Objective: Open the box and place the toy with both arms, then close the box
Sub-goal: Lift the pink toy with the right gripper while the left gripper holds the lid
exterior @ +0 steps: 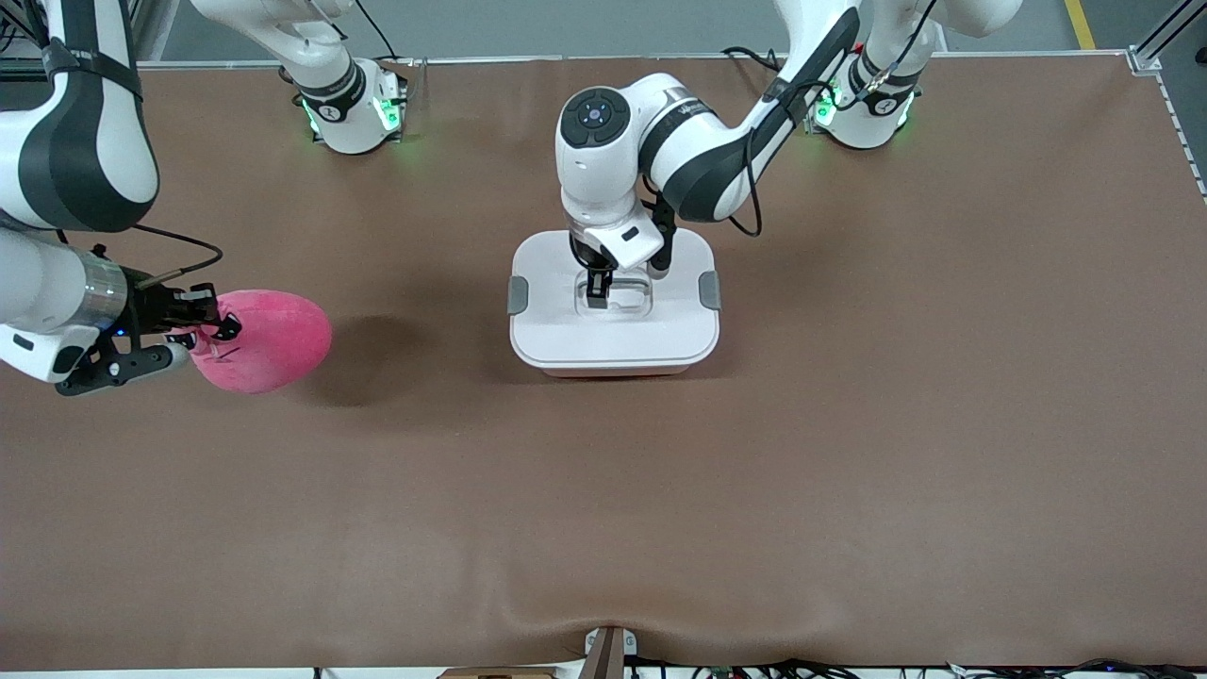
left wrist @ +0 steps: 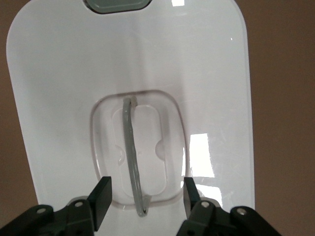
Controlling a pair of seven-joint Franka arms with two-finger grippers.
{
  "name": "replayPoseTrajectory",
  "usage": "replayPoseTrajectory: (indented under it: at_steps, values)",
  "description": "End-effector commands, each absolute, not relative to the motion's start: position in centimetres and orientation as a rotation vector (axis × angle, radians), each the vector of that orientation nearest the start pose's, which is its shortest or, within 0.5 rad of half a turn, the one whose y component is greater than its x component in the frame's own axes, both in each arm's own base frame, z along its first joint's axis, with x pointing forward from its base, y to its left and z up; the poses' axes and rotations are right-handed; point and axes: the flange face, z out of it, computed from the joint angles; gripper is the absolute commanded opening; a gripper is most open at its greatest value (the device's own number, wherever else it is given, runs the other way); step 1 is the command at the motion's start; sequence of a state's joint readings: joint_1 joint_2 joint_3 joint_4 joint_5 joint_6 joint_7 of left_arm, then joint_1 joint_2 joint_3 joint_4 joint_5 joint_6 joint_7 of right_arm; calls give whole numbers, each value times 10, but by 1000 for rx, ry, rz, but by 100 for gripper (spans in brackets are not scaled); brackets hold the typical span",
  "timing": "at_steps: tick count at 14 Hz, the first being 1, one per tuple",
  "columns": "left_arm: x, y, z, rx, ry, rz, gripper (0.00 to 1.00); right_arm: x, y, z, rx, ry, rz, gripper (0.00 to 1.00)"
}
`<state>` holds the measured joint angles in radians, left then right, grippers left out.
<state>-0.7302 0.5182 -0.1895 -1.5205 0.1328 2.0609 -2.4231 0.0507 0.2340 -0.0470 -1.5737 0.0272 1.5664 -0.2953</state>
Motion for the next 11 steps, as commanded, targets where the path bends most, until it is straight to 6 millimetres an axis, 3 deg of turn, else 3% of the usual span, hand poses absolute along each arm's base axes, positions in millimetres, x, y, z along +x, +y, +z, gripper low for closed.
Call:
replayPoseTrajectory:
  at_steps: [1,5,11]
  values:
    - [443,-544,362,-2315,-2183,-71,65,604,14,498,-3014,-478,347,0]
    - [442,-542,354,-2278,-2200,-71,56,606,30,512,-3007,-544,310,0]
    - [445,-540,355,-2283,-2197,-73,24,601,36,523,-2931,-787,269,0]
